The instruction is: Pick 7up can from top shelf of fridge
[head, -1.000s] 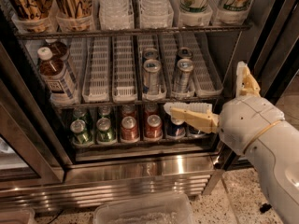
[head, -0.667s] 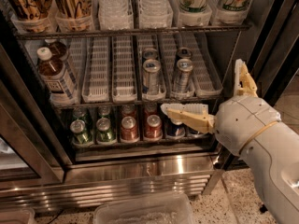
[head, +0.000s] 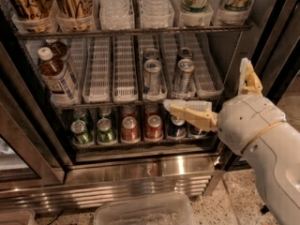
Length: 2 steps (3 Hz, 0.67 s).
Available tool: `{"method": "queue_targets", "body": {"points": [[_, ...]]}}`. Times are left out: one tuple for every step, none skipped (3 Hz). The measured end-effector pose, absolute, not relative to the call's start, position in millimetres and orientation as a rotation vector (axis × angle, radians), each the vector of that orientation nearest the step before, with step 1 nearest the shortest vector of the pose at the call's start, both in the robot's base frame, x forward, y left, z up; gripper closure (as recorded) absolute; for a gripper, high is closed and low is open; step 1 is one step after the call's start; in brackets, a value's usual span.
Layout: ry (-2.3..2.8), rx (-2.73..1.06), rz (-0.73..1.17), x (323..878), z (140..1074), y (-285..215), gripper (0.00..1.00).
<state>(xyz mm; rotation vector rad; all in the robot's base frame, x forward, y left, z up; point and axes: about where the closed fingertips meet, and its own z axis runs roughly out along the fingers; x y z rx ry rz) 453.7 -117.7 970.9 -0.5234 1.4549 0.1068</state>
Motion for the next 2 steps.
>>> {"method": "queue_targets", "body": {"points": [[1.464, -0.432, 0.127, 459.6, 981.5, -133.3, 0.0], [1.473, -0.405, 0.124, 479.3, 986.2, -145.6, 0.0]]}}
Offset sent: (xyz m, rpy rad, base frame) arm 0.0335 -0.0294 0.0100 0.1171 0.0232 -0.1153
